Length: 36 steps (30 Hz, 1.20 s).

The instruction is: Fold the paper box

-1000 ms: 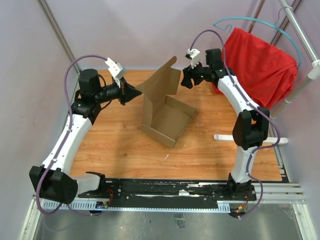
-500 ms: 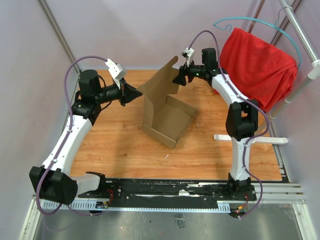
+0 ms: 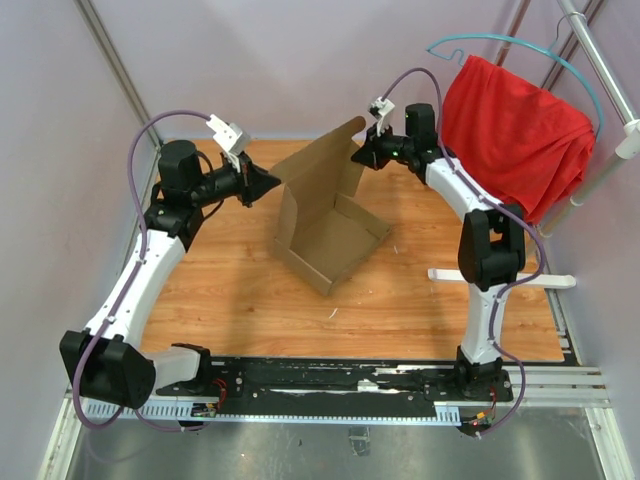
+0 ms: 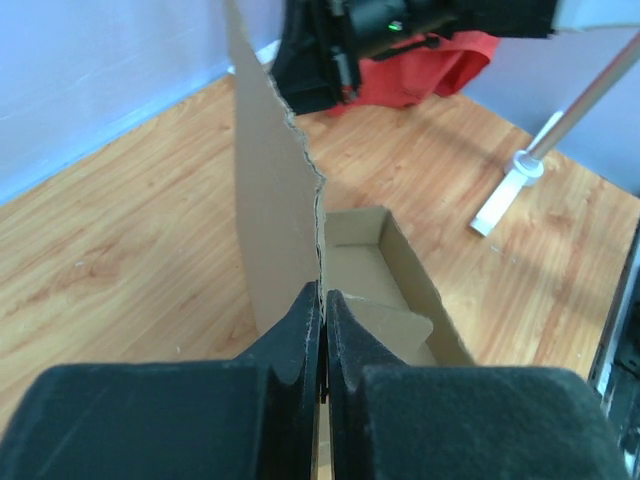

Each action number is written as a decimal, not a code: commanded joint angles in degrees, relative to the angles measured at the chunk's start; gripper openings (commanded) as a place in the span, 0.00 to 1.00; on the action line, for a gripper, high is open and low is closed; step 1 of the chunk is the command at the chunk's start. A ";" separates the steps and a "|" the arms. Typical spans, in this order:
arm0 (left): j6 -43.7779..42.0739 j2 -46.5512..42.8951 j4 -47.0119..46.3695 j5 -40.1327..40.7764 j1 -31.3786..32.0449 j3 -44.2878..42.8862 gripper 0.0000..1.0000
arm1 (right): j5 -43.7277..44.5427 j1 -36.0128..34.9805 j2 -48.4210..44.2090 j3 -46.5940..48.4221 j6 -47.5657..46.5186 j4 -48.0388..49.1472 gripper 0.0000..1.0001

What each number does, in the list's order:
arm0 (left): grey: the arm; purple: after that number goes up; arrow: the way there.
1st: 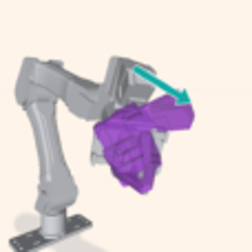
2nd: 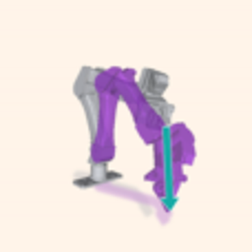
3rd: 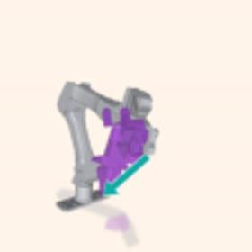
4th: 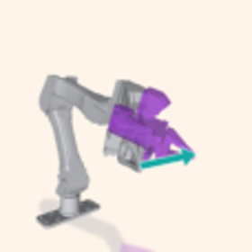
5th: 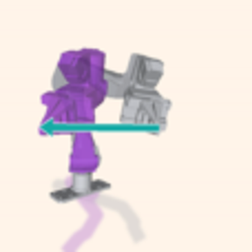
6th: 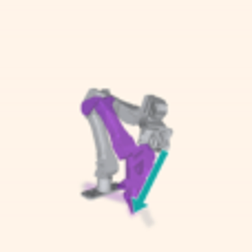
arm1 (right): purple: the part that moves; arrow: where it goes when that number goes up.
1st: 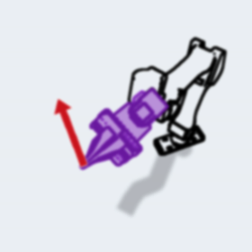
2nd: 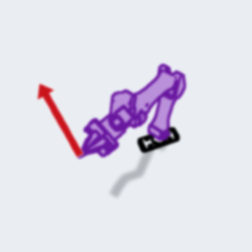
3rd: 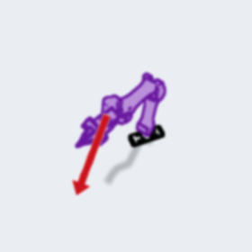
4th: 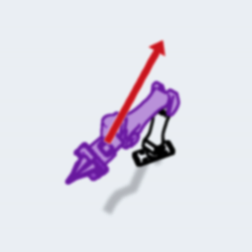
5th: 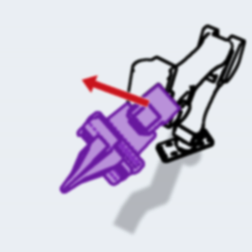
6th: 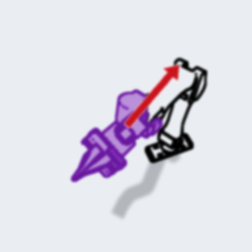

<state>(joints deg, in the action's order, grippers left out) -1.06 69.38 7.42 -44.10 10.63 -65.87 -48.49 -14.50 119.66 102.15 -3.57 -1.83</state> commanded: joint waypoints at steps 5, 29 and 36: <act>7.76 0.86 -11.12 10.56 0.09 3.41 0.20 | 27.14 -7.47 -15.32 -14.19 2.86 -0.95 0.01; 20.00 -17.09 -23.33 40.22 0.09 19.32 0.68 | 69.92 -16.70 -33.88 -39.03 20.36 2.22 0.01; 26.45 -23.85 -28.68 48.45 0.09 30.14 0.68 | 70.56 -16.70 -40.38 -44.60 19.36 5.07 0.01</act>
<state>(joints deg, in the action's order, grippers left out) 20.16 47.29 -15.51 -2.70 10.68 -41.93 18.79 -31.46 82.26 60.12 16.08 3.07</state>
